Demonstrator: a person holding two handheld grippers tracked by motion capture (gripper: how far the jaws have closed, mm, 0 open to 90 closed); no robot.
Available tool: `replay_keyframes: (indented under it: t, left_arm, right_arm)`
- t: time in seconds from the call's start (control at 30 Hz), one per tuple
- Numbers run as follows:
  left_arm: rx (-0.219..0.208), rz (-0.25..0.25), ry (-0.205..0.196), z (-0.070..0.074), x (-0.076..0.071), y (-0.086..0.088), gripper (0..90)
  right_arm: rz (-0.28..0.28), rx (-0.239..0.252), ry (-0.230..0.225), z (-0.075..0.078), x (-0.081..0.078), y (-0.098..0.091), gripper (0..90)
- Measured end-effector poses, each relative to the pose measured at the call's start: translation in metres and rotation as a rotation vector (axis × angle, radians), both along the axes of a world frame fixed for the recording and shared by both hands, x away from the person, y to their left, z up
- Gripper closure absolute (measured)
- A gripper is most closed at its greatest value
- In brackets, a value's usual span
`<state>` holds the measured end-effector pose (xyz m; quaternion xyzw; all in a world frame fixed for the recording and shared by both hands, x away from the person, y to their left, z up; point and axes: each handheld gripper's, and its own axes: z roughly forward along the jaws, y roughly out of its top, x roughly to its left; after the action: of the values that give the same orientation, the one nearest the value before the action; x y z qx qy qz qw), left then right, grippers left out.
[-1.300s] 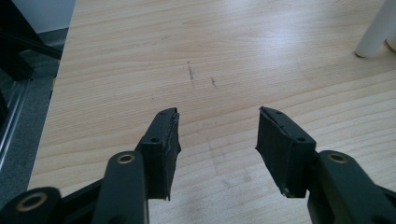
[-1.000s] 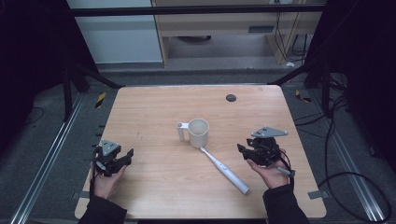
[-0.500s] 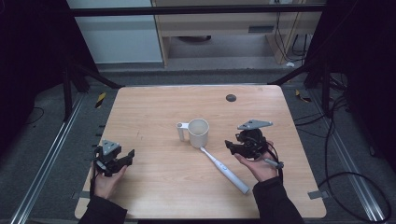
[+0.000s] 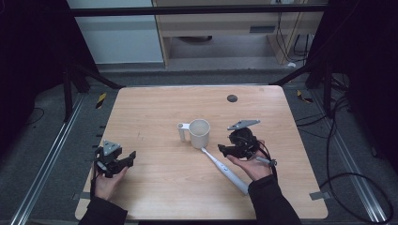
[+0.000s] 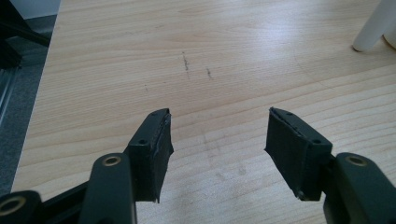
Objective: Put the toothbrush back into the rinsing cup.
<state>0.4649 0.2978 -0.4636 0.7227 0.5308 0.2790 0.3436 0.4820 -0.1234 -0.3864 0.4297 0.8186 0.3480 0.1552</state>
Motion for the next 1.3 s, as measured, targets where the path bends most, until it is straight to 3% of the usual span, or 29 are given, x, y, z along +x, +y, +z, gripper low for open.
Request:
replay_keyframes:
  t: [1.3]
  left_arm:
    - [-0.013, -0.012, 0.020, -0.001, 0.001, 0.000, 41.2]
  right_arm:
    - [0.050, -0.113, 0.183, -0.042, 0.008, 0.018, 47.1]
